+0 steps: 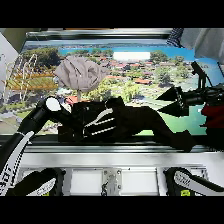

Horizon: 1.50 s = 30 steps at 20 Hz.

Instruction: Fold the clothes and pants, and hang the long-sleeved shirts on hangers.

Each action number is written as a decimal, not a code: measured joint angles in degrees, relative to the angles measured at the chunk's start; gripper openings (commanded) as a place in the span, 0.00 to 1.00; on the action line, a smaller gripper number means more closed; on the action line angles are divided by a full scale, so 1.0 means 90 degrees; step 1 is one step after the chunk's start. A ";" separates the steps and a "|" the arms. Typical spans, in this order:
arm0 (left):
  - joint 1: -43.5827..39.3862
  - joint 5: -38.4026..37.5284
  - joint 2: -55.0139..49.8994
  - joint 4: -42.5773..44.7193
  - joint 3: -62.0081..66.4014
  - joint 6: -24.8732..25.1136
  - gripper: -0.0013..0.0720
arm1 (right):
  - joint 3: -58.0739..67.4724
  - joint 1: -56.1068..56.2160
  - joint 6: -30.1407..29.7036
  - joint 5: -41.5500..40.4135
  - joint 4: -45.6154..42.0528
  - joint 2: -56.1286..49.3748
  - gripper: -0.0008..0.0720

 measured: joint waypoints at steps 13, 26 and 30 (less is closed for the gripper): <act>0.0000 0.0005 0.0000 0.0010 0.0000 -0.0002 0.04 | -0.0287 0.0559 -0.1989 0.0469 0.0155 -0.1564 0.94; 0.0002 -0.0015 0.0000 0.0066 0.0000 -0.0002 0.04 | -0.0342 0.1462 -0.2254 -0.0073 0.0474 -0.1957 0.94; 0.0002 -0.0017 0.0000 0.0083 -0.0005 -0.0002 0.04 | -0.0342 0.1659 -0.2254 -0.0141 0.0563 -0.1967 0.94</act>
